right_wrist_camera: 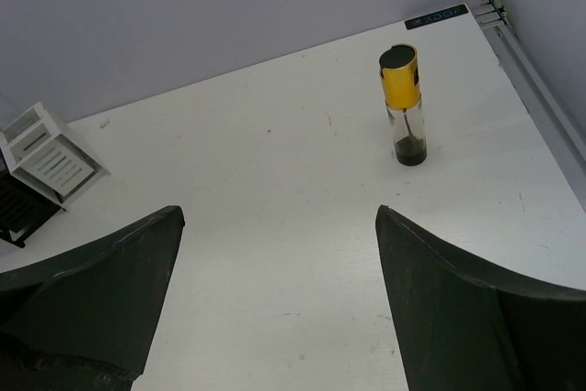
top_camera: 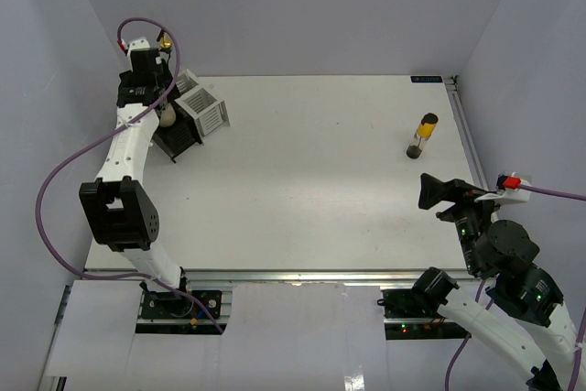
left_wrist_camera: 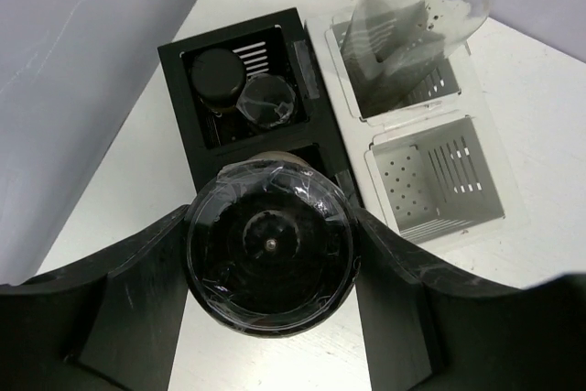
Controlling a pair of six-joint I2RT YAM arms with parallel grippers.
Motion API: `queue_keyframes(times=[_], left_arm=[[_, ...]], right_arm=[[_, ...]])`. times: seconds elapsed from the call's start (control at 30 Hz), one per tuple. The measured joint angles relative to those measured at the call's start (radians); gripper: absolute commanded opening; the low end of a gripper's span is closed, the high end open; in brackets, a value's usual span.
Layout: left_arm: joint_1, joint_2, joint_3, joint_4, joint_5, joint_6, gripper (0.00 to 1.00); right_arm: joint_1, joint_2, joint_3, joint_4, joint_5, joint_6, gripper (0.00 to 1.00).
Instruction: Organize the condiment bottles
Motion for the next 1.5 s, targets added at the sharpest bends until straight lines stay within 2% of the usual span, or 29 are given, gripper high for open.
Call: queue_keyframes(times=[0.43,0.5,0.57,0.6,0.63,0.7,1.1,1.17,1.33,1.5], left_arm=[[0.004,-0.025,-0.146,0.052,0.041,-0.033,0.02],[0.004,-0.025,-0.148,0.057,0.044,-0.036,0.16],[0.006,-0.025,-0.149,0.063,0.048,-0.039,0.47],[0.006,-0.025,-0.150,0.065,0.049,-0.040,0.56],[0.006,-0.025,-0.150,0.064,0.050,-0.041,0.64],[0.007,-0.025,-0.150,0.064,0.051,-0.043,0.72],[0.009,0.026,-0.150,0.054,0.050,-0.046,0.74],[0.009,0.031,-0.150,0.054,0.049,-0.046,0.76],[0.009,0.041,-0.149,0.053,0.045,-0.049,0.87],[0.009,0.066,-0.127,0.043,0.038,-0.048,0.91]], right_arm=[[0.000,-0.008,-0.002,0.012,0.000,-0.002,0.92],[0.000,-0.012,-0.002,0.012,0.001,-0.002,0.92],[0.000,-0.016,-0.002,0.012,0.001,-0.002,0.92],[0.000,-0.018,-0.002,0.012,0.001,-0.002,0.92],[0.000,-0.020,-0.002,0.012,0.003,-0.002,0.92],[0.000,-0.022,-0.002,0.013,0.004,-0.002,0.92],[0.000,-0.025,-0.002,0.014,0.005,-0.006,0.92],[0.000,-0.028,-0.002,0.015,0.006,-0.011,0.92],[0.000,-0.039,-0.001,0.016,0.009,-0.021,0.92],[0.000,-0.040,0.000,0.017,0.011,-0.025,0.92]])
